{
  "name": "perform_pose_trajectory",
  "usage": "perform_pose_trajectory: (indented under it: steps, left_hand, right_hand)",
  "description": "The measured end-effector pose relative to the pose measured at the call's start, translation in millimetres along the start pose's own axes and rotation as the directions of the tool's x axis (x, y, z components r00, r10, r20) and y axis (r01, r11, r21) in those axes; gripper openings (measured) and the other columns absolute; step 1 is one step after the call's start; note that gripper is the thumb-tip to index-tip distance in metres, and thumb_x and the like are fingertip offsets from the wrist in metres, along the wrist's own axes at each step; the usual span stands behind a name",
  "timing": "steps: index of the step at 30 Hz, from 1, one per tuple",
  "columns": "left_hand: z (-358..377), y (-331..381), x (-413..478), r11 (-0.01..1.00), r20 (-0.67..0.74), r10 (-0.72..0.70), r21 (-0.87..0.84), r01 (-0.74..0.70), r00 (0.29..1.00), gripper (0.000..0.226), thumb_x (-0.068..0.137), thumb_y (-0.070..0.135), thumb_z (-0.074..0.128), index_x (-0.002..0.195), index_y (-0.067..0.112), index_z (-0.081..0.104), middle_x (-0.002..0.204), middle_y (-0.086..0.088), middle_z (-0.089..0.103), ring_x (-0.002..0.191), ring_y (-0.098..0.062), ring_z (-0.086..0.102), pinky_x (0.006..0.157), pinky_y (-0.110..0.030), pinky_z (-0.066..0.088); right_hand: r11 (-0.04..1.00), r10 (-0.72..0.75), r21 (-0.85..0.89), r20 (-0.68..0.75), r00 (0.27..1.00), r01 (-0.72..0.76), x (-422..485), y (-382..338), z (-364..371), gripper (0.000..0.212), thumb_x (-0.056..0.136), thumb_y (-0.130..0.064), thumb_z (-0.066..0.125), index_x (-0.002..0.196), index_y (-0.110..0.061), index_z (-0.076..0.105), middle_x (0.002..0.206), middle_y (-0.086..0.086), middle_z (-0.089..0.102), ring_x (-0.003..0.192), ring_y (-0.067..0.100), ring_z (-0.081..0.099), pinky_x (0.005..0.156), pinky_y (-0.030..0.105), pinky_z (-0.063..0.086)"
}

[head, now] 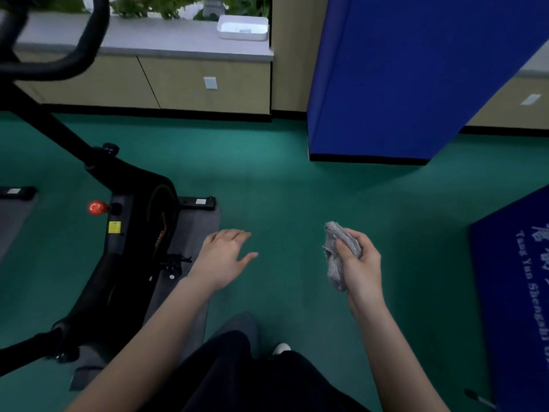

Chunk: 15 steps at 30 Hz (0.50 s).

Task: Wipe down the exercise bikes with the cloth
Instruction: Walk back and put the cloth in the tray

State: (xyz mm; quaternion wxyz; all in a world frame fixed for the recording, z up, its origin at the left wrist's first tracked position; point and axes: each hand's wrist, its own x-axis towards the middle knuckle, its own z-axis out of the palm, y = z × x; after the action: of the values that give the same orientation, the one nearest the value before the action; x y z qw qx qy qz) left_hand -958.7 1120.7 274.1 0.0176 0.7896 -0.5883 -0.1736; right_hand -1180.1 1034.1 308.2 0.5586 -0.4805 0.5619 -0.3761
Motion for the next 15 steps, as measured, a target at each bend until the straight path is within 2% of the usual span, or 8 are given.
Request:
perform_pose_trajectory:
  steps: [8,13,15]
  left_hand:
    - [-23,-37,97,0.994,-0.001,-0.105,-0.022,0.105,0.994,0.052,0.095,0.05,0.044,0.137,0.019,0.046,0.138,-0.002,0.051,0.131,-0.02,0.042,0.109,-0.033,0.028]
    - [-56,-72,183,0.989,-0.059,-0.145,-0.03,0.143,0.988,0.047,0.093,0.05,0.046,0.127,0.019,0.056,0.123,-0.003,0.062,0.119,-0.022,0.053,0.1,-0.032,0.038]
    - [-71,-86,218,0.988,-0.057,-0.149,-0.037,0.147,0.987,0.046,0.093,0.05,0.046,0.125,0.019,0.057,0.121,-0.003,0.063,0.117,-0.023,0.054,0.098,-0.033,0.039]
  right_hand:
    - [1.0,-0.009,-0.009,0.118,0.993,0.01,101,-28,66,0.02,0.091,0.0,0.056,0.091,-0.02,0.062,0.094,-0.003,0.065,0.081,0.009,0.062,0.065,0.014,0.05]
    - [0.997,0.004,-0.079,0.2,0.98,0.012,177,-58,125,0.021,0.09,-0.001,0.057,0.09,-0.021,0.063,0.094,-0.001,0.066,0.084,0.018,0.064,0.071,0.029,0.052]
    - [0.993,0.006,-0.115,0.22,0.975,0.02,206,-71,145,0.022,0.091,-0.002,0.057,0.09,-0.023,0.063,0.094,-0.002,0.066,0.082,0.016,0.063,0.069,0.027,0.051]
